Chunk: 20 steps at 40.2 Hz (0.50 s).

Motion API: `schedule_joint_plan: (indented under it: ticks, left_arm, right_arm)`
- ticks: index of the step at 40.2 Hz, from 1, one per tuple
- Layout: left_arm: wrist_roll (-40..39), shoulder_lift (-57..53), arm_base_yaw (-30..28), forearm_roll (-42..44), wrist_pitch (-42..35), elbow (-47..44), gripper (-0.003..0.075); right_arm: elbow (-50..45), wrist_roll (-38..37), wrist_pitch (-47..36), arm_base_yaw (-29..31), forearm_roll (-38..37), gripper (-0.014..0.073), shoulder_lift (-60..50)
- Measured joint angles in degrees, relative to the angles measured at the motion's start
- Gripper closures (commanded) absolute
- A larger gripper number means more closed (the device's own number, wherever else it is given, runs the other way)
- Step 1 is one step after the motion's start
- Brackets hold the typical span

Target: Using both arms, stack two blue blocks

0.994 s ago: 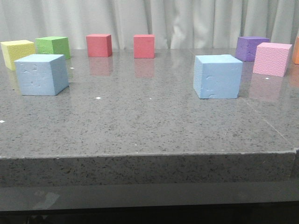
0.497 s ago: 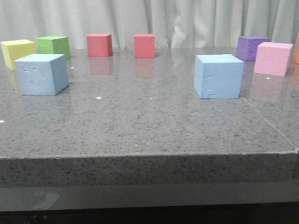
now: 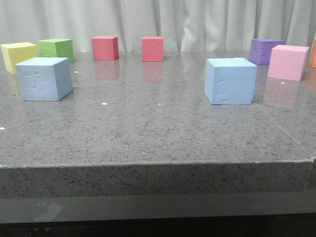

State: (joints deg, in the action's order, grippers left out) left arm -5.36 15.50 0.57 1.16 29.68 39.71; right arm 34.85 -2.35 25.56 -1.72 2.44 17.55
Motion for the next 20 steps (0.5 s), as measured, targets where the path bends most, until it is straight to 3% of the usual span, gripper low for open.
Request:
schedule_joint_plan:
  ticks: [20]
  left_arm:
    - [0.0,5.9,0.0,-1.2,2.8,0.4,0.0739]
  right_arm:
    - [0.5,0.0,-0.1,0.0,0.0,0.0715,5.0]
